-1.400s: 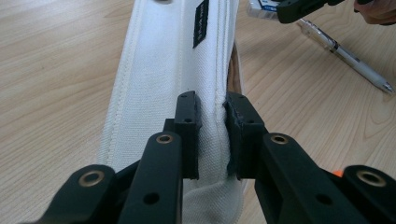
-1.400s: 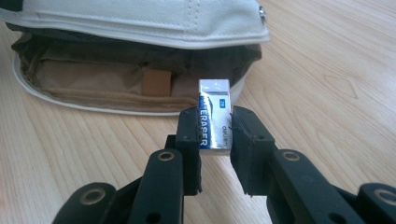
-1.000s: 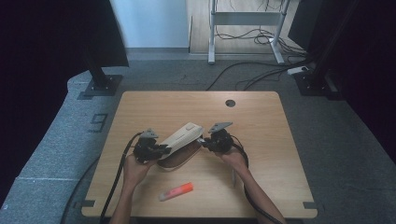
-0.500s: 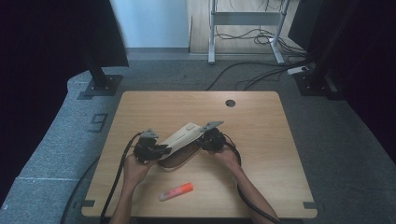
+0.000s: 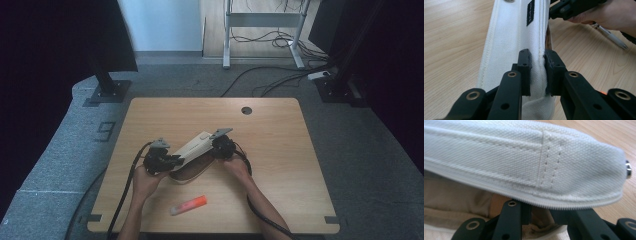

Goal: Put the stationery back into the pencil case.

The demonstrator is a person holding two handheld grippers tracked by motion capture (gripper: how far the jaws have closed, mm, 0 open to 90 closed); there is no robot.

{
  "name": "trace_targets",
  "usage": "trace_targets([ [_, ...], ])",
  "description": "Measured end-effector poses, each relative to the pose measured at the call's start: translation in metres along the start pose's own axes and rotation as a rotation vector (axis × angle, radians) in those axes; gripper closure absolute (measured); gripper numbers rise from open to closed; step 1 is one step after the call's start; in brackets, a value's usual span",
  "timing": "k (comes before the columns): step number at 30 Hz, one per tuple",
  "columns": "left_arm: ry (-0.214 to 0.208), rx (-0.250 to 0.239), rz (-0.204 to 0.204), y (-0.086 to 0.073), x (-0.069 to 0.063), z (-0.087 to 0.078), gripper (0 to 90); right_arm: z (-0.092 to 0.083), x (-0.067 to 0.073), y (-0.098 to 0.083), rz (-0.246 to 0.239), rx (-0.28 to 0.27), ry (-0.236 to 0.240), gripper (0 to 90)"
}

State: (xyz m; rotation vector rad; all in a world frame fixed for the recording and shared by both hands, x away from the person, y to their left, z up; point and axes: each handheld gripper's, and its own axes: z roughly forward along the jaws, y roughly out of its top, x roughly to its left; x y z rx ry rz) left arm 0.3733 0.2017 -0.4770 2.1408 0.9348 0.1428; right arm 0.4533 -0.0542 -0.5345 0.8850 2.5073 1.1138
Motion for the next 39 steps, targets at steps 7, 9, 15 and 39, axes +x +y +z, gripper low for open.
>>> trace_targets([
  [7,-0.005,0.003,0.000,0.000,0.001,0.001,76.3,0.002,-0.001,-0.002,0.005,0.002,0.014,64.8],
  [9,-0.003,0.001,-0.002,-0.001,0.001,0.001,76.3,0.000,-0.001,-0.001,0.001,0.002,0.015,60.8],
  [15,0.000,0.001,-0.003,-0.001,0.002,0.000,76.3,-0.014,-0.003,-0.002,0.011,0.008,0.039,48.7],
  [39,0.004,-0.001,-0.003,-0.001,0.001,0.000,76.2,-0.055,0.000,-0.025,-0.012,0.023,0.013,29.1],
])
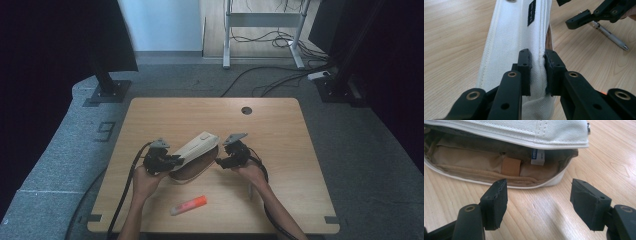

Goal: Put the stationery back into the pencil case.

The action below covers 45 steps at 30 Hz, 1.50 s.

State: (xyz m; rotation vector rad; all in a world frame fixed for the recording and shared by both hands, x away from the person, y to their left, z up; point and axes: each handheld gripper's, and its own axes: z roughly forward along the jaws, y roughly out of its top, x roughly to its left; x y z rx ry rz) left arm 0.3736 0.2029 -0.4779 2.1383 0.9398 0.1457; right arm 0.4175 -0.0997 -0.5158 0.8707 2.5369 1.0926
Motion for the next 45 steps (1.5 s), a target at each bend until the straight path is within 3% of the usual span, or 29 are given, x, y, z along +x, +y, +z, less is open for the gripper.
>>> trace_targets([
  [10,-0.001,0.000,-0.002,0.000,0.000,0.000,76.1,-0.015,0.002,-0.008,0.002,-0.008,-0.001,26.6],
  [30,-0.001,0.002,-0.001,0.000,-0.001,0.001,76.0,-0.053,-0.006,-0.050,0.071,-0.016,-0.068,26.8],
  [45,-0.002,0.004,0.000,0.000,-0.002,0.001,75.8,-0.062,0.000,-0.086,0.113,0.020,-0.090,30.7],
])
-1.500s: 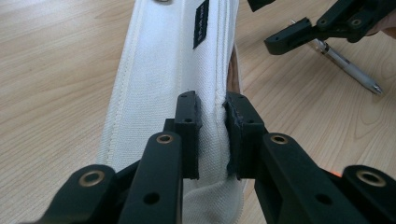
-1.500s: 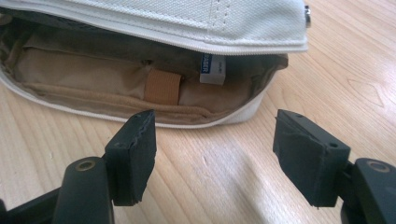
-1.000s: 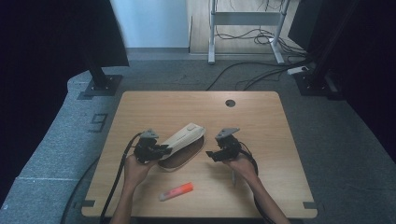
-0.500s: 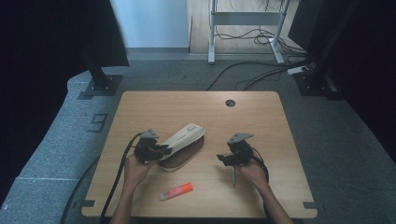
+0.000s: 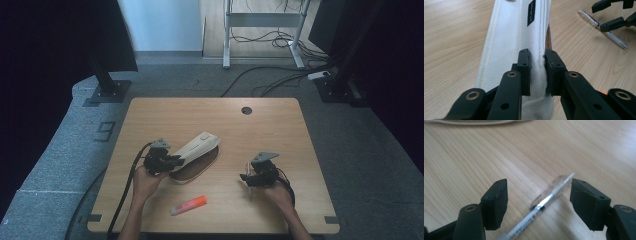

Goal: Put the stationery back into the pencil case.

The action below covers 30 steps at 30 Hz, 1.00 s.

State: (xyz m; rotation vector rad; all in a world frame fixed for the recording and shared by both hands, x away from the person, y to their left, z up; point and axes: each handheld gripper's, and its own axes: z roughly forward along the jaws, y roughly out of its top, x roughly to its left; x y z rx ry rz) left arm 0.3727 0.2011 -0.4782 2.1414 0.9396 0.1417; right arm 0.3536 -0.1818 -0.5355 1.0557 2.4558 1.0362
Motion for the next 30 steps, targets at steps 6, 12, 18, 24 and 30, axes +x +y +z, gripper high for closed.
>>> trace_targets([
  [6,-0.001,0.001,0.001,0.000,0.000,0.000,75.8,-0.002,0.005,-0.011,0.002,0.019,0.000,40.2],
  [12,-0.003,0.001,0.002,0.000,0.000,0.000,75.6,-0.006,0.010,-0.016,0.010,0.017,-0.032,56.6],
  [18,-0.007,0.002,0.002,0.000,-0.001,0.001,75.6,-0.008,0.010,-0.017,0.021,0.020,-0.019,75.1],
  [24,-0.010,0.002,0.002,0.000,-0.001,0.001,75.6,-0.009,0.008,-0.017,0.025,0.020,-0.012,77.7],
  [30,-0.008,0.001,0.001,0.000,-0.001,0.001,75.7,-0.009,0.008,-0.017,0.025,0.020,-0.008,77.8],
])
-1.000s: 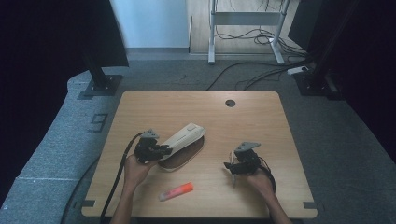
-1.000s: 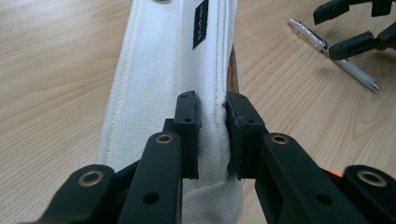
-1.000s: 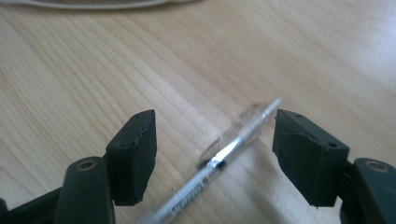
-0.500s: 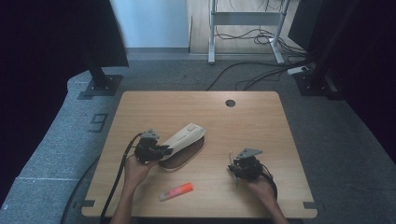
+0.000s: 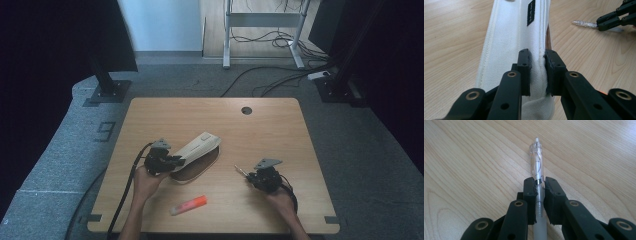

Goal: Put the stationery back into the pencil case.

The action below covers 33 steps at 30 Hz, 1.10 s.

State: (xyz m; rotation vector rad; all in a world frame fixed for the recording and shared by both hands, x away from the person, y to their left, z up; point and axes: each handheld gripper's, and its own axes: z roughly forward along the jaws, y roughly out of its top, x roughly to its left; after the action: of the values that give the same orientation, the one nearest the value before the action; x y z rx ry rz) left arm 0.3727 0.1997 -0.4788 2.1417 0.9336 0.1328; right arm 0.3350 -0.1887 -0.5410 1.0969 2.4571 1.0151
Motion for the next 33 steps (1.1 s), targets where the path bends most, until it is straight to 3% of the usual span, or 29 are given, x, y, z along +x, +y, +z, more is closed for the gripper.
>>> trace_targets([
  [20,0.006,-0.004,-0.001,0.000,0.000,-0.001,76.2,-0.012,0.000,0.015,-0.003,-0.046,0.048,77.8],
  [33,0.016,-0.015,0.003,0.000,-0.001,-0.002,76.6,-0.010,0.006,0.037,-0.044,-0.051,0.086,77.8],
])
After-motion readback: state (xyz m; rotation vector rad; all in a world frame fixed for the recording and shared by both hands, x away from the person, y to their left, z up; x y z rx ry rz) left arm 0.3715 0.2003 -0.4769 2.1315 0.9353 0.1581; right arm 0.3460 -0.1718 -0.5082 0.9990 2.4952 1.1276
